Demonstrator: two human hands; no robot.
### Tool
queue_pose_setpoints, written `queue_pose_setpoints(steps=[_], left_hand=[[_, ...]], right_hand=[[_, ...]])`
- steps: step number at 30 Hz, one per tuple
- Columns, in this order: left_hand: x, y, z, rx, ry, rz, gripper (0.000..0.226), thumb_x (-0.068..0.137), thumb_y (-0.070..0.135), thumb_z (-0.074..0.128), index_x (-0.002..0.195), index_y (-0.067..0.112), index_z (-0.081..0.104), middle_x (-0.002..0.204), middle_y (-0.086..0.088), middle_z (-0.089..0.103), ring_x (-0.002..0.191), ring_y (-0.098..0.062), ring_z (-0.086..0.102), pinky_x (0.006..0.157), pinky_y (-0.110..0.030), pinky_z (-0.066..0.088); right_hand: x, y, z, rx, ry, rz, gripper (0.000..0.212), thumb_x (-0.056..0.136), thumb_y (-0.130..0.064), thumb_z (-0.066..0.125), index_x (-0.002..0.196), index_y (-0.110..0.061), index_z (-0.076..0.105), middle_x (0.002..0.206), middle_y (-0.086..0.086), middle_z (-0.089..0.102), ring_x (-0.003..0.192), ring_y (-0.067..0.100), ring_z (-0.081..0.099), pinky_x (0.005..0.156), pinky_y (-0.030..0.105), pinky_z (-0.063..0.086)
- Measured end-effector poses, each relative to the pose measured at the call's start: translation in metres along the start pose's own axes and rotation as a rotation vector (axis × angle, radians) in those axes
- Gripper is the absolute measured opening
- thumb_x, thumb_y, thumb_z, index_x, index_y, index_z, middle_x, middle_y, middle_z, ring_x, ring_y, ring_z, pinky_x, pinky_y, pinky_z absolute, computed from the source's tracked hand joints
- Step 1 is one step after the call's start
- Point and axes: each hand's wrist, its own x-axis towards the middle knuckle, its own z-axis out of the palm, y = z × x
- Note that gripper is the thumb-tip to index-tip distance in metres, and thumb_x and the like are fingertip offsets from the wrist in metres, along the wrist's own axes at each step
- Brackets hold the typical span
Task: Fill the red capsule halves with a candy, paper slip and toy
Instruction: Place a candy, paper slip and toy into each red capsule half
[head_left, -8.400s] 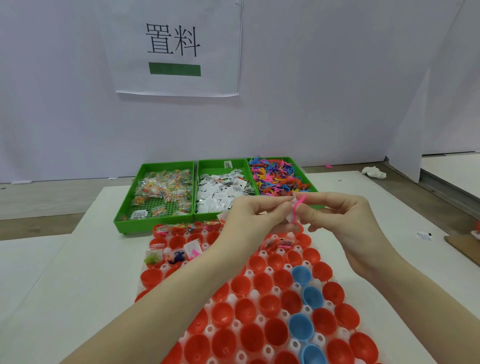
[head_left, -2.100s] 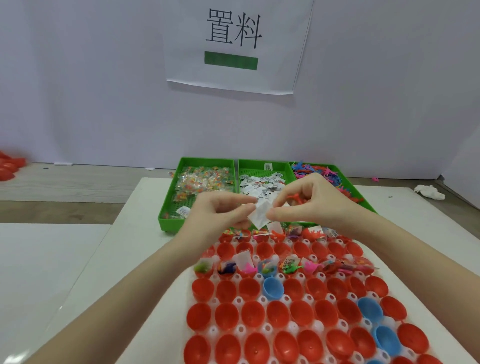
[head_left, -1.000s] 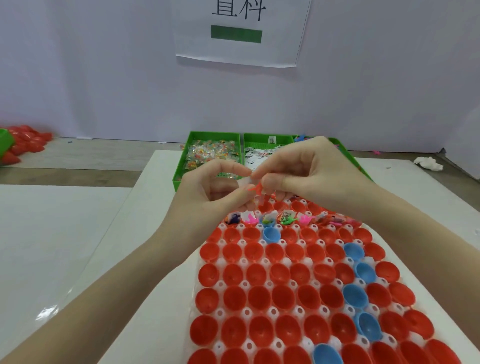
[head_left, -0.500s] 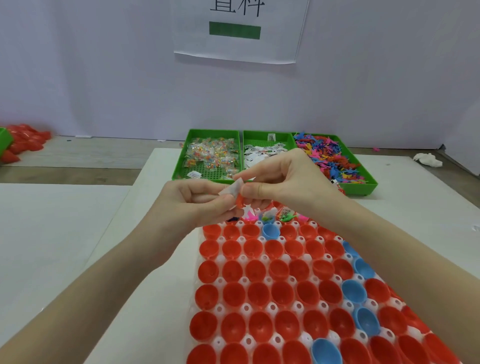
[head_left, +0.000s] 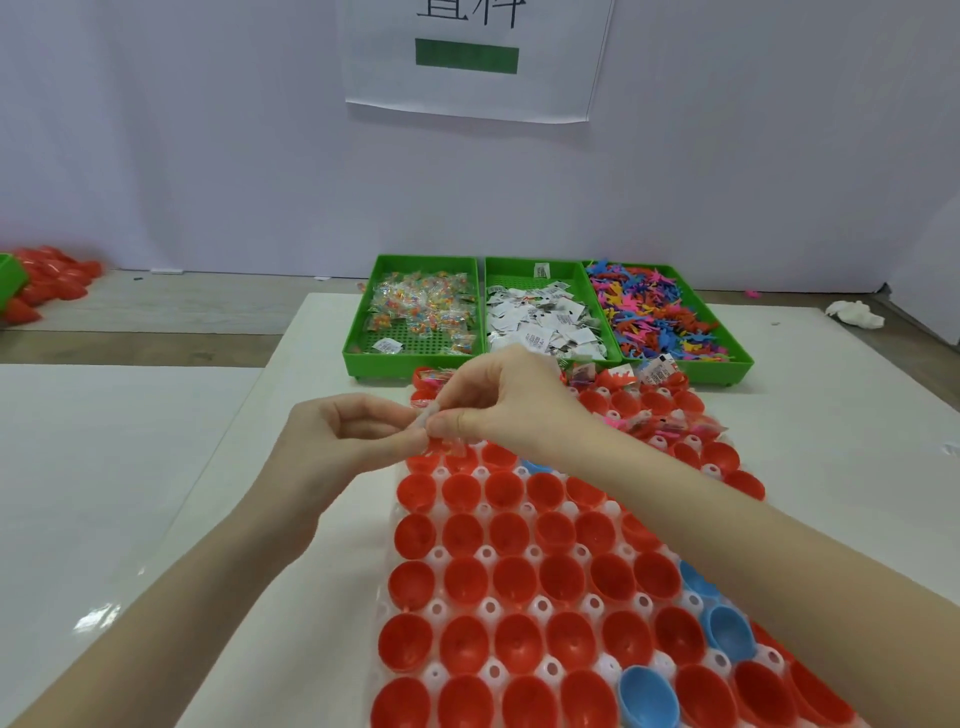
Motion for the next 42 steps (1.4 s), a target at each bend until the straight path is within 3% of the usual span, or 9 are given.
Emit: queue_pose_setpoints(steps=[5,8,12,18,22,29,34,38,42], left_hand=[[-0.009,-0.032,-0.013,0.4,0.168,0.026,0.017,0.069,0.035,0.075,0.083,0.028,0.067,0.081,0.008,0.069,0.074,-0.002,0.062,0.061,-0.018,0.045],[-0.017,-0.049,-0.011,0.547,0.125,-0.039,0.027,0.069,0.048,0.07,0.09,0.034,0.06,0.087,0.009,0.064,0.077,-0.002,0.059,0.06,-0.015,0.04],[-0.024,-0.056,-0.007,0.538,0.062,-0.05,0.04,0.054,0.061,0.06,0.087,0.038,0.057,0.087,0.009,0.063,0.076,-0.002,0.06,0.061,-0.012,0.041],[-0.027,-0.059,-0.004,0.573,0.105,0.024,0.028,0.066,0.061,0.066,0.084,0.044,0.053,0.086,0.013,0.063,0.075,0.0,0.059,0.061,-0.015,0.04],[-0.029,-0.056,0.001,0.602,0.16,0.072,0.023,0.066,0.06,0.066,0.082,0.049,0.053,0.081,0.019,0.063,0.073,0.002,0.059,0.064,-0.024,0.047],[-0.033,-0.056,0.004,0.585,0.181,0.126,0.026,0.072,0.038,0.073,0.081,0.052,0.052,0.079,0.017,0.062,0.071,0.006,0.058,0.063,-0.023,0.046],[-0.033,-0.058,0.006,0.556,0.159,0.146,0.024,0.074,0.029,0.073,0.082,0.047,0.059,0.081,0.013,0.062,0.074,0.008,0.058,0.06,-0.017,0.045],[-0.033,-0.058,0.006,0.548,0.169,0.14,0.019,0.074,0.034,0.071,0.074,0.05,0.06,0.081,0.014,0.062,0.073,0.005,0.059,0.064,-0.025,0.05],[-0.034,-0.055,0.006,0.587,0.172,0.103,0.009,0.075,0.042,0.068,0.07,0.048,0.063,0.082,0.014,0.061,0.075,-0.004,0.06,0.07,-0.036,0.053]], right_hand=[[0.001,0.012,0.013,-0.214,0.003,0.037,0.009,0.079,-0.015,0.071,0.079,-0.006,0.071,0.074,0.006,0.067,0.068,0.017,0.06,0.07,0.031,0.05],[0.0,0.016,0.018,-0.23,0.011,0.043,0.01,0.082,-0.017,0.069,0.082,-0.007,0.07,0.072,-0.002,0.062,0.068,0.013,0.055,0.069,0.027,0.046],[-0.005,0.017,0.032,-0.312,-0.067,-0.04,0.009,0.082,-0.014,0.067,0.084,-0.006,0.069,0.07,-0.006,0.055,0.067,0.007,0.048,0.057,0.018,0.035],[-0.006,0.015,0.037,-0.47,-0.169,-0.167,0.01,0.084,-0.005,0.059,0.089,-0.006,0.067,0.093,0.006,0.065,0.087,0.021,0.059,0.077,0.038,0.047],[-0.003,0.011,0.038,-0.572,-0.23,-0.207,0.013,0.088,-0.012,0.056,0.094,-0.007,0.066,0.096,0.008,0.063,0.092,0.023,0.056,0.08,0.036,0.044],[0.002,0.001,0.041,-0.456,-0.209,-0.036,0.011,0.078,-0.003,0.064,0.085,-0.006,0.072,0.077,0.002,0.062,0.073,0.013,0.051,0.055,0.019,0.033],[0.0,-0.003,0.037,-0.476,-0.311,-0.004,0.021,0.079,0.004,0.058,0.094,-0.002,0.071,0.086,0.011,0.066,0.085,0.024,0.061,0.063,0.026,0.048],[-0.001,-0.006,0.04,-0.619,-0.311,-0.079,0.018,0.079,0.003,0.056,0.089,-0.003,0.07,0.075,0.007,0.054,0.08,0.025,0.057,0.05,0.021,0.032],[-0.001,-0.007,0.044,-0.734,-0.228,-0.172,0.018,0.082,-0.008,0.059,0.096,-0.013,0.068,0.097,0.008,0.064,0.092,0.024,0.057,0.065,0.026,0.035]])
